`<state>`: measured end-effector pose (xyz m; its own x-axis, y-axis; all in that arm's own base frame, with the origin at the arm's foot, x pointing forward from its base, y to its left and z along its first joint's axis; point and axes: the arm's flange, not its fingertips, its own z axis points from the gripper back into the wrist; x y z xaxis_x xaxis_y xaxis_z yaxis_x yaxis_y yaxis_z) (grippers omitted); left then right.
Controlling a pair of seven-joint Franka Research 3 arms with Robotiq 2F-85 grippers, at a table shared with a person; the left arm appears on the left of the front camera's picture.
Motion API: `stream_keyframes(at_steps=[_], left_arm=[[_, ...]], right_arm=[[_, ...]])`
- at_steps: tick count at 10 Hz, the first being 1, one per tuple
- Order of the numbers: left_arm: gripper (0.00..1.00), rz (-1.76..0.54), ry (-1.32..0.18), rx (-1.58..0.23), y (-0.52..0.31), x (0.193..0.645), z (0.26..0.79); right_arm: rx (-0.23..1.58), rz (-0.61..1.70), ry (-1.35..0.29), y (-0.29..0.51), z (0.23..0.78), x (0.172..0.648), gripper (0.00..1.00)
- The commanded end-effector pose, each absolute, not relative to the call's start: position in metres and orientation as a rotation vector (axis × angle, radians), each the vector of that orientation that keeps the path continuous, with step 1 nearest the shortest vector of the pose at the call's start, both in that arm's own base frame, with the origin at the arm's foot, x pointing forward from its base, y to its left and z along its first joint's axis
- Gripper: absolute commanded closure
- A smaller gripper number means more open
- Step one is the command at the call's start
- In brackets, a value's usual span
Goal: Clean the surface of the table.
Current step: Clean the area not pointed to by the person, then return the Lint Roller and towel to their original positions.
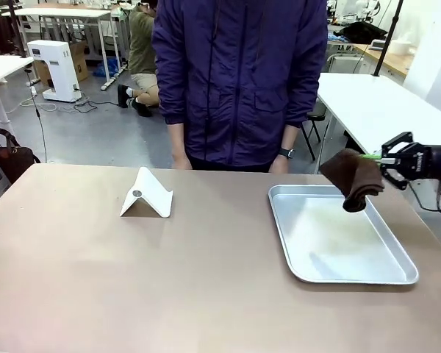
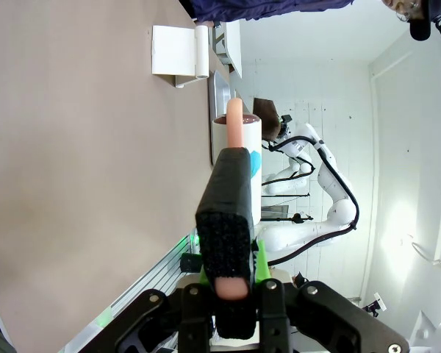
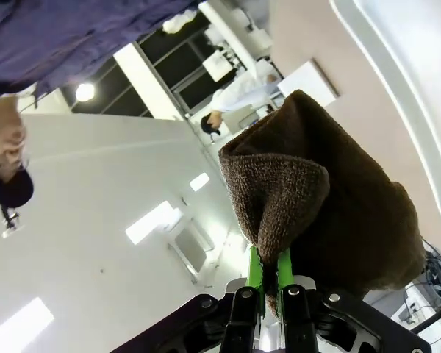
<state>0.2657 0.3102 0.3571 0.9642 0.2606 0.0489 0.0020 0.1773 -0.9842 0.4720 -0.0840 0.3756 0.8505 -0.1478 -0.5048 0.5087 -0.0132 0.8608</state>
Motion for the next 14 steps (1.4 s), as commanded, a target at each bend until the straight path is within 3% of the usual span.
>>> stream_keyframes(at_steps=[1,3,14], left_arm=[[0.79,0.195,-0.235,-1.386,0.306,0.2651,0.3611],[0.79,0.195,-0.235,-1.386,0.306,0.2651,0.3611],[0.79,0.195,-0.235,-1.386,0.306,0.2651,0.3611]], right_arm=[[1.529,-0.602,0.272,-0.0943,0.3878,0.448,0.92],[1.534,-0.604,0.22,-0.0996,0.3779,0.4422,0.92],[1.522,-0.567,0.261,-0.1009,0.3848,0.4509,0.92]])
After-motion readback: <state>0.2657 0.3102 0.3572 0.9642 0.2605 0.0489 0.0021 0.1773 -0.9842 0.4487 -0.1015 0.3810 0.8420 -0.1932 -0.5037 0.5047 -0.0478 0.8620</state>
